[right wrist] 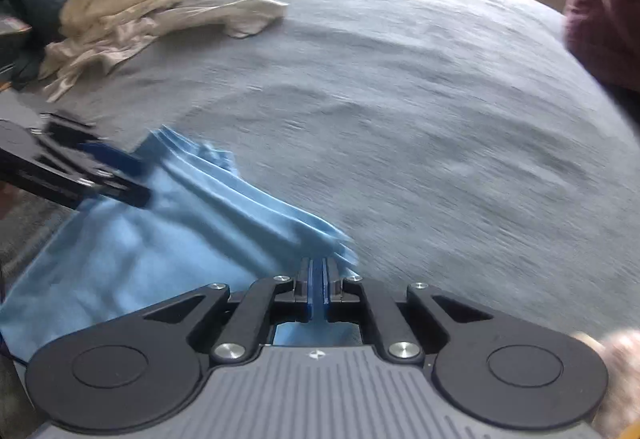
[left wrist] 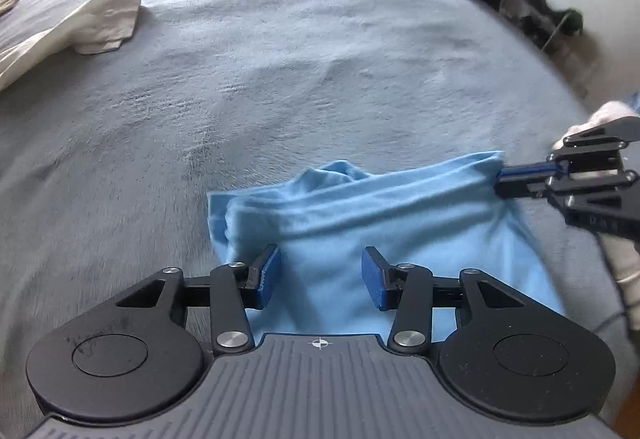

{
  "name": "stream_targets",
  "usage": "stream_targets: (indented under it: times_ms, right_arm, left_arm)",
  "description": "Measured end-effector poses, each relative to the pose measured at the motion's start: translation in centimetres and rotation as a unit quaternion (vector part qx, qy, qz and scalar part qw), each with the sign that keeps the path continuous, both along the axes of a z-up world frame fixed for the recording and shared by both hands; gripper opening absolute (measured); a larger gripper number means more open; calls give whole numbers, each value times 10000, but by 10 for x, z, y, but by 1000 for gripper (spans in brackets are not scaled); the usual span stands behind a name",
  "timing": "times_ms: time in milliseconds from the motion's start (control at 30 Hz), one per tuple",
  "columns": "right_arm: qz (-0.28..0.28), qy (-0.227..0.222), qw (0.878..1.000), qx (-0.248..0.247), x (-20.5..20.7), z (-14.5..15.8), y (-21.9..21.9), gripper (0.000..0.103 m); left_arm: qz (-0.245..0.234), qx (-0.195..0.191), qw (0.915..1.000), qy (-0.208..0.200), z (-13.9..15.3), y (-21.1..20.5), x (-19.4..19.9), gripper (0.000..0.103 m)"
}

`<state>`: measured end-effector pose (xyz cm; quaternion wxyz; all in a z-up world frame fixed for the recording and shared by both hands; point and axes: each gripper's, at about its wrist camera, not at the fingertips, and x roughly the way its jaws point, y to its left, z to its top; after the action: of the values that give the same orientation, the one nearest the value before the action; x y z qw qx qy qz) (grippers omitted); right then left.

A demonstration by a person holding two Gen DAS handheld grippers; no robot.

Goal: Fold clothes

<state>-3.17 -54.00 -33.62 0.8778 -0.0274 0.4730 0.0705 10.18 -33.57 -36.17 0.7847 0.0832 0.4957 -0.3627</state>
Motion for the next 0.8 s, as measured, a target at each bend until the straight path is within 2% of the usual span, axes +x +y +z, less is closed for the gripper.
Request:
stream_targets:
  times_ms: [100,167,200,333,433,533,633,700,800]
  right_arm:
    - [-228,137,9996,-49,19,-22,0,0]
    - [-589,42,9981,190,20,-14,-10,0]
    - [-728,-14,9970,279,19,-10,-13,4]
    - [-640,-44,9972,392,7,5,-4,6]
    - [-779,51,9961,402,15,-5,-3,6]
    - [-1436,99,9887,408,28,-19,-20,5]
    - [-2248,-51,9722,647,20,-9,-42,7]
    - [-2338,-120,9686,840,4,5,-42,7]
    - [-1932,-102,9776,823,-14,16,-22,7]
  left_arm:
    - [40,2,10000,54,-7,-2,12,44]
    - [-14,-23,10000,-35,0,0,11,44]
    - [-59,-53,9999,-92,4,1,10,45]
    - [-166,-163,9997,-50,5,-1,12,47]
    - [46,-124,9999,-16,-7,-4,26,47]
    - [494,-271,9983,143,-6,4,40,47]
    - [714,-571,9954,284,8,17,42,47]
    - [596,-725,9949,359,17,23,33,48]
    - [331,-899,9942,494,24,27,18,48]
